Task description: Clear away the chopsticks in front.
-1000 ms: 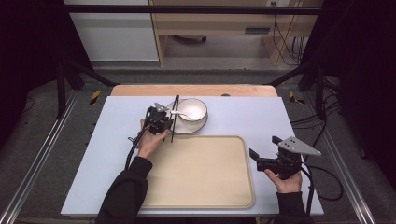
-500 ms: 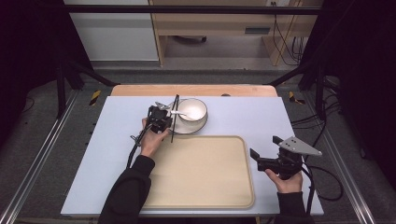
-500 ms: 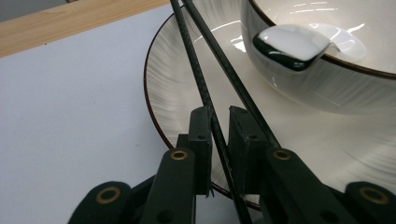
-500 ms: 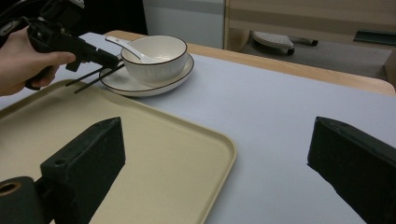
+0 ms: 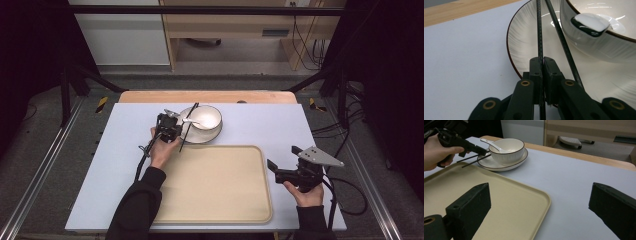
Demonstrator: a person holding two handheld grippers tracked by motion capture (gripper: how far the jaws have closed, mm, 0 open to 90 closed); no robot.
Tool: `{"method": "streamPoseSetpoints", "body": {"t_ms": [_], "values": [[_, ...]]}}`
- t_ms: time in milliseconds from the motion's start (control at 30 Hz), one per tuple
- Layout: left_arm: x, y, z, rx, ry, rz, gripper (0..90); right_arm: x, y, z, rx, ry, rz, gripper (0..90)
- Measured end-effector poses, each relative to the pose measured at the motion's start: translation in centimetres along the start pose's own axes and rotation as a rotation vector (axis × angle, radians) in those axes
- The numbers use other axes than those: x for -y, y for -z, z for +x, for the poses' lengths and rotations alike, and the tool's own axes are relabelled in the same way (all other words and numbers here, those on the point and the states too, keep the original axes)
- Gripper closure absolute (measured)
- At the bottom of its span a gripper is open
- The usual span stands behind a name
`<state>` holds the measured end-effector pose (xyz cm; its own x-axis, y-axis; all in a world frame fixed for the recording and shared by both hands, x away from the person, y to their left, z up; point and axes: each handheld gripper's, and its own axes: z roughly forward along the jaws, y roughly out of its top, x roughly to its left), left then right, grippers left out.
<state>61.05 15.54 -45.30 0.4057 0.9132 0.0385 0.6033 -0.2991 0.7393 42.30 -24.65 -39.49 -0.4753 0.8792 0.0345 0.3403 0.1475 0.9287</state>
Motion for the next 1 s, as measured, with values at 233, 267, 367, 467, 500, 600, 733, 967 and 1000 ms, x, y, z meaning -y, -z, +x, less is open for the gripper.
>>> {"method": "streamPoseSetpoints", "body": {"t_ms": [233,267,367,467,500,600,733,967,1000], "values": [[0.1,0.8,0.6,0.012,0.023,-0.027,85.2,0.0,-0.1,0.0,0.001,0.0,0.002,4.1],[0.2,1.0,0.7,0.011,0.025,-0.03,85.2,0.0,-0.1,0.0,0.0,0.0,0.003,4.1],[0.3,1.7,1.2,0.007,0.038,-0.046,85.2,0.0,-0.1,0.0,0.002,0.002,0.002,4.1],[0.4,2.4,1.5,0.0,0.04,-0.05,85.2,0.0,0.0,0.1,0.002,-0.002,-0.003,4.1],[0.5,2.6,1.6,-0.004,0.046,-0.055,85.2,0.0,0.0,0.0,0.002,-0.001,-0.002,4.1],[0.7,3.5,1.8,-0.012,0.061,-0.068,85.2,0.0,0.1,0.0,0.006,-0.005,-0.006,3.7],[1.1,4.4,1.9,-0.028,0.077,-0.084,85.2,0.0,0.2,0.0,0.01,-0.002,-0.008,3.7],[3.0,7.0,2.0,-0.059,0.141,-0.118,85.2,0.0,0.3,0.0,0.008,-0.001,-0.006,3.6],[3.3,7.4,2.0,-0.072,0.138,-0.116,85.2,0.0,0.3,0.0,0.009,-0.001,-0.008,3.6]]}}
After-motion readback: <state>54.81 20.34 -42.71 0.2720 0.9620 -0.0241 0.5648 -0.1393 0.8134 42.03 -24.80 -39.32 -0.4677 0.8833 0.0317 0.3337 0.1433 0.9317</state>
